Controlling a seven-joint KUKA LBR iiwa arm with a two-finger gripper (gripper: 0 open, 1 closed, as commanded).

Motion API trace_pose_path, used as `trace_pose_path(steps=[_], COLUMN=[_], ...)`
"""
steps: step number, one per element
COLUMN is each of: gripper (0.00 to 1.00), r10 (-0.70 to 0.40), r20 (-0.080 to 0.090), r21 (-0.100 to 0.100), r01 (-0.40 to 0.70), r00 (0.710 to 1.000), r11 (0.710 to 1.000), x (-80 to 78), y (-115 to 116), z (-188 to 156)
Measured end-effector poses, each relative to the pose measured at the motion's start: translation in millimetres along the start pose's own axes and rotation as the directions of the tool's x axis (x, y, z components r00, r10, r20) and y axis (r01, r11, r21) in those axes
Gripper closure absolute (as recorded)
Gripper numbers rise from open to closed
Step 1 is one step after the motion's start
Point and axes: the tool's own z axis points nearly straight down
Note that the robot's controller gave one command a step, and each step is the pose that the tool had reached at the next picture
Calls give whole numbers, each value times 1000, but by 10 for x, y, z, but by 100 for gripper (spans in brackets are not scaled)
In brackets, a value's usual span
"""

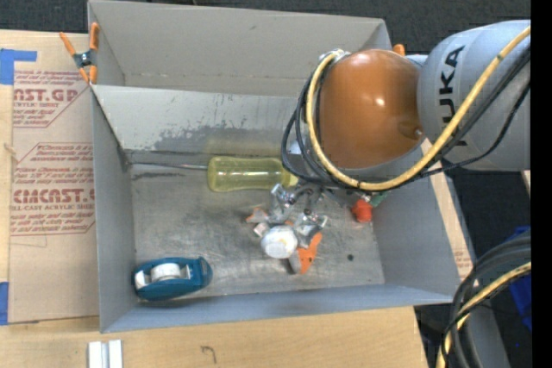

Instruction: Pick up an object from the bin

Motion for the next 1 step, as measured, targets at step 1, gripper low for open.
trace_pose_path(steps=[1], gripper=[100], r10=[-6], r20=[4], r21=[4], r01=[6], r00=[1000], r11=[1000], x=[-62], y=[15], z=[-298])
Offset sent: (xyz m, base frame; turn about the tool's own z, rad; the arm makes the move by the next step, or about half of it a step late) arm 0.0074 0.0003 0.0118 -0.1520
